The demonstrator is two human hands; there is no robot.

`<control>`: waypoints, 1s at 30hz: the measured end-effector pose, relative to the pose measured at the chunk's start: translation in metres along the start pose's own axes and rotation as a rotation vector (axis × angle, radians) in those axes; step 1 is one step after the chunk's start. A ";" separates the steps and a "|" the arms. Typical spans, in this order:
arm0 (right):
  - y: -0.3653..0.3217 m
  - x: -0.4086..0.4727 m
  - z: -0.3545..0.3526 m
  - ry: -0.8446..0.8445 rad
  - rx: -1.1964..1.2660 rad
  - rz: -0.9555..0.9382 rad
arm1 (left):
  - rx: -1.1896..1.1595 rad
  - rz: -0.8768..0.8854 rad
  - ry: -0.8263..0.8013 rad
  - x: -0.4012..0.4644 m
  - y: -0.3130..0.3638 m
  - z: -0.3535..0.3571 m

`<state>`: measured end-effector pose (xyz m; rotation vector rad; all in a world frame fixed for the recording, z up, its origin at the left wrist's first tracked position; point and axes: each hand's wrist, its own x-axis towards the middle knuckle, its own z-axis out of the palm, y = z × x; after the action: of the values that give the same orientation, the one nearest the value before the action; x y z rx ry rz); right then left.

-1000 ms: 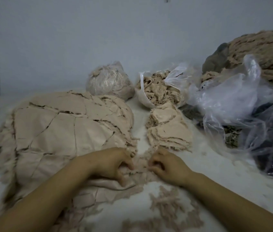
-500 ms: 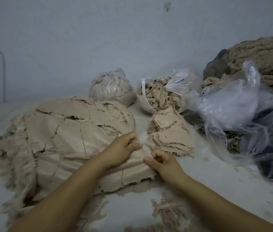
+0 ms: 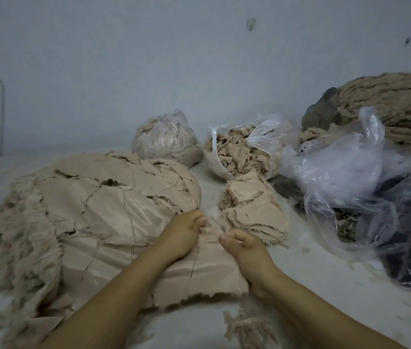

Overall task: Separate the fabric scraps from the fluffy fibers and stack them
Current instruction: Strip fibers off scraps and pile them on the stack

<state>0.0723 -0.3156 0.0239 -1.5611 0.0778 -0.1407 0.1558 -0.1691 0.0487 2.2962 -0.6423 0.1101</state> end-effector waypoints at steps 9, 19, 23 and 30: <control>0.003 0.010 -0.011 0.232 -0.078 -0.076 | 0.015 -0.028 -0.173 -0.013 0.002 0.010; -0.007 0.020 -0.033 0.072 -0.179 -0.009 | -0.263 -0.055 -0.144 -0.016 0.024 0.008; -0.011 0.025 -0.029 0.097 -0.264 -0.068 | -0.363 -0.031 -0.092 -0.004 0.040 0.023; 0.015 0.036 -0.070 0.376 -0.278 0.000 | -0.566 -0.138 0.051 0.003 0.036 0.020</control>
<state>0.0988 -0.3903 0.0099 -1.7952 0.4078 -0.4380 0.1389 -0.2061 0.0579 1.7757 -0.4181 -0.0724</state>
